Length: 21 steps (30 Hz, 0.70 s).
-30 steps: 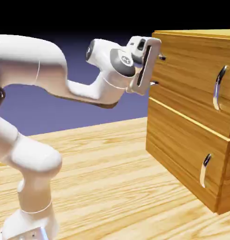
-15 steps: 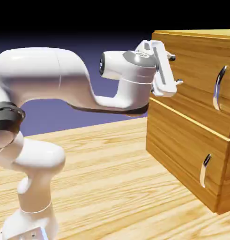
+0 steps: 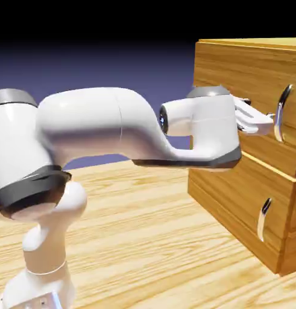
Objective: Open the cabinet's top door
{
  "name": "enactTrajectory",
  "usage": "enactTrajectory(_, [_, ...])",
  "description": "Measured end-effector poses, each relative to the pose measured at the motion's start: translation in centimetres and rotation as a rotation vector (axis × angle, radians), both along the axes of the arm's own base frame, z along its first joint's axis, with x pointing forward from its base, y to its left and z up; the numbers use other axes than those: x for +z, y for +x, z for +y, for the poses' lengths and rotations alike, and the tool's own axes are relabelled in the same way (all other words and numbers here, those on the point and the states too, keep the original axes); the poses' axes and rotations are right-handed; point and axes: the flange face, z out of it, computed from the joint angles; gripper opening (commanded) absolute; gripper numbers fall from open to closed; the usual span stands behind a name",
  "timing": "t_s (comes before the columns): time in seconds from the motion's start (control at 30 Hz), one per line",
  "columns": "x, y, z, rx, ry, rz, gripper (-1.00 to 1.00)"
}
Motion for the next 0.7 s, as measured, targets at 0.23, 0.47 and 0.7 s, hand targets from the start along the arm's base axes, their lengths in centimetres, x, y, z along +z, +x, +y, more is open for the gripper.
enactTrajectory(0.23, [-0.5, 5.0, -0.3, 0.001, -0.042, -0.005, 0.0])
enactTrajectory(0.47, [-0.5, 2.7, 0.5, -0.053, -0.044, -0.006, -1.0])
enactTrajectory(0.7, [-0.5, -0.9, 1.8, -0.125, -0.045, -0.004, -1.0])
